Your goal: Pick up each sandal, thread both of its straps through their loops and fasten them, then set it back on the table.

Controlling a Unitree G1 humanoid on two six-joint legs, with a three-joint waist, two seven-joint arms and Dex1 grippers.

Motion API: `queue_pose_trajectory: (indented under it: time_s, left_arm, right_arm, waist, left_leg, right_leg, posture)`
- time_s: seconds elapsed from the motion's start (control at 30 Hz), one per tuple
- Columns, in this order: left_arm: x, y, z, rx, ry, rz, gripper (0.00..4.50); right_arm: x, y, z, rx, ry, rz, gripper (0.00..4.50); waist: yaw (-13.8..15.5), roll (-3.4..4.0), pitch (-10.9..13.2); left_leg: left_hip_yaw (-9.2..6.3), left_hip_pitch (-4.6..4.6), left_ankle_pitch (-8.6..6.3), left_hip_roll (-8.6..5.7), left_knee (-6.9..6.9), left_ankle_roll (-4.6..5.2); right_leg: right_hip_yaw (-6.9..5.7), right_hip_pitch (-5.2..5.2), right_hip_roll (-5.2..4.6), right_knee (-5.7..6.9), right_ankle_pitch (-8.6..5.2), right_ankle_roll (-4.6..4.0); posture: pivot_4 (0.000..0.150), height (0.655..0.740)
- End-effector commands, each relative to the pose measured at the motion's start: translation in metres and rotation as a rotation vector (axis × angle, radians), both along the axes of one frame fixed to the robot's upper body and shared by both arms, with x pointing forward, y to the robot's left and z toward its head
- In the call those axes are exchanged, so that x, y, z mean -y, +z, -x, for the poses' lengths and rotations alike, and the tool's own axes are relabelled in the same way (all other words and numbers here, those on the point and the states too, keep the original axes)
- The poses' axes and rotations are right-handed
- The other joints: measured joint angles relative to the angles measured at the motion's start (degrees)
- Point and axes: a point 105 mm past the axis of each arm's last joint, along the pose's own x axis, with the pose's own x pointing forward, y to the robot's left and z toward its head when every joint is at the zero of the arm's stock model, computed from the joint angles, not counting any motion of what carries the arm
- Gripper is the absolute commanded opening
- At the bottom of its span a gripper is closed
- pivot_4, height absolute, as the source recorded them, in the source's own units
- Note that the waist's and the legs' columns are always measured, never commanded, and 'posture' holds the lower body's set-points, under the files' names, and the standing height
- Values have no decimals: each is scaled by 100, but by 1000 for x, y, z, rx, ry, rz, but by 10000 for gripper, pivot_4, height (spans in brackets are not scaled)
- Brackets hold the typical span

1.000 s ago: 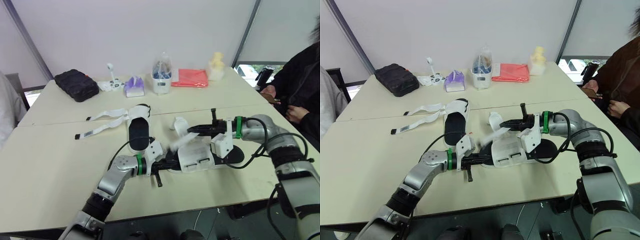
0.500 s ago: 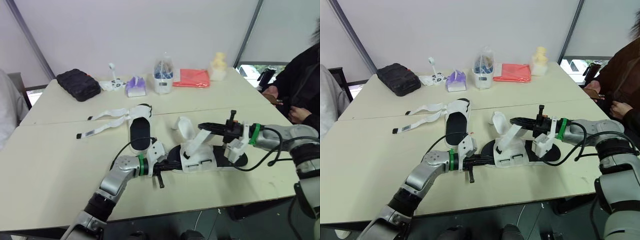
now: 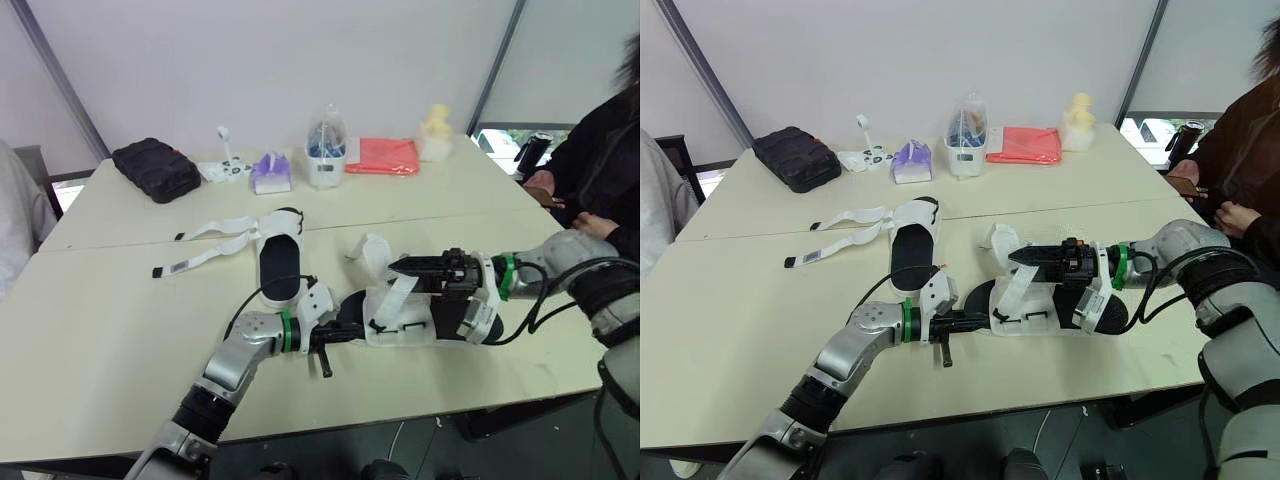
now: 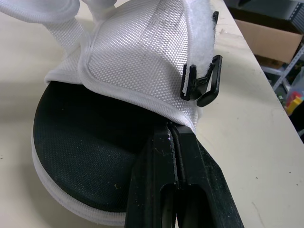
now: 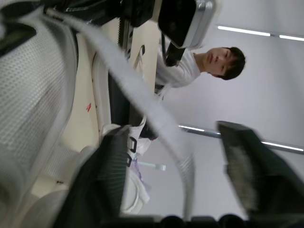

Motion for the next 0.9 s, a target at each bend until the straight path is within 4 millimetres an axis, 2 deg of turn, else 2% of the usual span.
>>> queue_pose_trajectory:
  time_s: [0.03,0.17,0.3,0.37,0.47,0.5,0.53,0.57,0.6,0.67,0.73,0.8,0.9]
  left_arm:
    - [6,3,3,-1,-29,17,0]
    - [9,3,3,-4,-34,23,0]
    - [12,2,4,-14,-56,27,0]
    - [13,2,3,-13,-58,25,0]
    - [13,1,1,-11,-61,22,0]
    - [13,1,0,-10,-63,21,0]
    - [14,1,0,-9,-64,20,0]
    - [15,1,-1,-8,-68,20,0]
    - [16,1,-1,-6,-70,20,0]
    - [18,0,-3,-1,-73,17,0]
    - [21,-2,-6,20,-70,0,0]
    - [21,-4,-10,37,-58,-15,0]
    - [18,-5,-14,43,-42,-16,0]
  right_arm:
    - [21,22,-15,85,-132,-35,43728]
    - [49,24,-20,39,-291,-59,43728]
    - [85,23,-9,-240,-478,-222,43728]
    - [91,27,-4,-323,-503,-321,43728]
    - [97,33,-10,-397,-573,-442,43728]
    - [105,31,-14,-485,-661,-487,43728]
    - [104,29,-13,-578,-690,-523,43728]
    - [113,24,-30,-742,-814,-615,43728]
    - [118,21,-39,-978,-853,-733,43728]
    - [114,19,-38,-1445,-739,-864,43728]
    - [102,7,-30,-1745,-684,-811,43728]
    - [92,-4,-21,-1907,-647,-727,43728]
    - [85,-9,-15,-2071,-614,-701,43728]
  waist:
    - [-1,0,0]
    - [3,0,0]
    - [-10,-1,0]
    - [-41,-1,1]
    - [-86,-6,4]
    - [-137,-3,4]
    - [-174,2,7]
    - [-186,1,7]
    - [-197,-12,15]
    - [-200,-30,27]
    - [-175,-24,23]
    - [-149,-22,22]
    - [-147,-5,13]
  left_leg:
    - [0,0,0,0,0,0]
    - [-1,0,0,0,1,1]
    - [4,10,-1,1,1,4]
    - [11,24,-5,2,1,10]
    - [13,64,-11,5,-2,20]
    - [12,89,-13,6,-7,23]
    - [11,109,-16,8,-8,29]
    - [14,109,-18,7,-4,33]
    - [9,112,-36,8,-4,64]
    - [-8,142,-55,29,-3,88]
    - [-27,179,-77,33,2,83]
    - [-30,176,-86,30,2,79]
    - [-25,131,-92,24,8,73]
  right_leg:
    - [0,1,0,0,0,0]
    - [-1,8,0,-5,0,0]
    - [-8,29,0,-16,0,0]
    - [-10,47,0,-22,0,0]
    - [-7,87,0,-27,0,0]
    - [-8,113,1,-35,0,1]
    - [-9,139,2,-43,-1,1]
    - [-8,142,2,-45,0,1]
    - [-10,147,3,-49,0,1]
    - [-36,221,31,-123,8,-8]
    - [-44,257,27,-131,7,-8]
    - [-42,252,21,-131,4,-7]
    - [-36,206,10,-122,3,-4]
  posture:
    - [1500,7400]
    - [1500,7400]
    - [1500,7400]
    - [1500,7400]
    - [1500,7400]
    - [1500,7400]
    - [1500,7400]
    - [1500,7400]
    - [1500,7400]
    - [1500,7400]
    - [1500,7400]
    - [1500,7400]
    - [1500,7400]
